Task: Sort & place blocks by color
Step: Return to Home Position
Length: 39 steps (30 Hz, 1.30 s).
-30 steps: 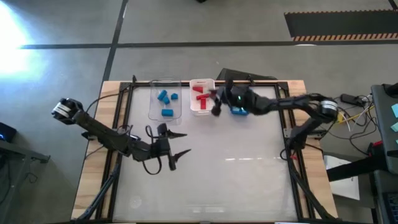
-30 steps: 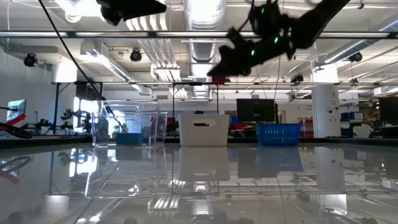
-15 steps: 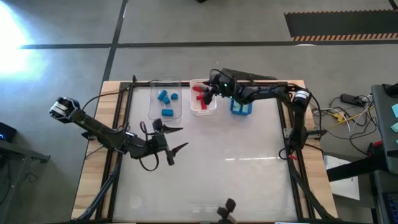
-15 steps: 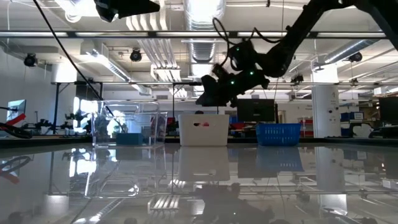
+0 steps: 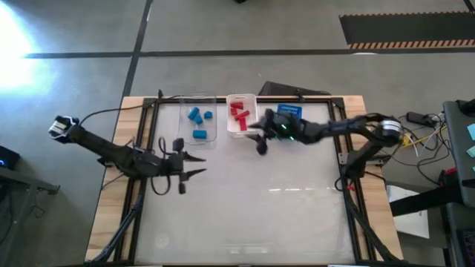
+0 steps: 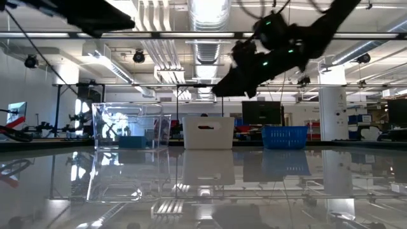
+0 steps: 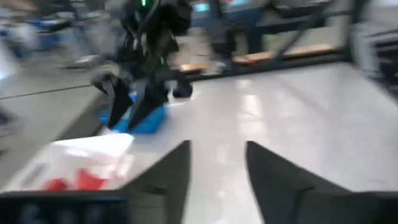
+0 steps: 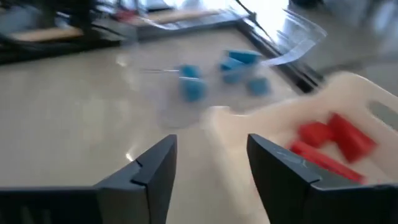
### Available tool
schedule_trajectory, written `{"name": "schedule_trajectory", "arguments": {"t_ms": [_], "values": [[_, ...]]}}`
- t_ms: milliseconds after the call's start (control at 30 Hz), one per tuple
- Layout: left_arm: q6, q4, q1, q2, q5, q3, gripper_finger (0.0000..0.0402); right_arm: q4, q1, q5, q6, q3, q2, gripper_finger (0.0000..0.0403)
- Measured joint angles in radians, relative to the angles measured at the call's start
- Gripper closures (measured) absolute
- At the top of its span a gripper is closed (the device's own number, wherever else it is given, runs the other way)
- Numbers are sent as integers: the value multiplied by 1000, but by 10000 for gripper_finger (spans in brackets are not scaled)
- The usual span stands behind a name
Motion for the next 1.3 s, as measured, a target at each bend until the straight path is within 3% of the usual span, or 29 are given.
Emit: {"name": "schedule_trajectory", "arguments": {"t_ms": [67,200,467,700,1033,1300], "values": [[5,27,37,-66,121,-67,307,91,45,-4,-5,-106,-70,226],[-4,89,124,-201,246,-199,390,194,90,-38,-62,-301,-214,251],[-11,104,252,-423,326,-341,400,259,91,-106,-89,-572,-562,296],[-6,38,273,-541,332,-396,401,245,90,-104,-135,-709,-850,334],[-14,-3,273,-742,326,-486,401,124,91,-104,-211,-807,-1160,372],[-62,-7,273,-836,325,-519,402,-2,91,-77,-270,-807,-1311,376]]}}
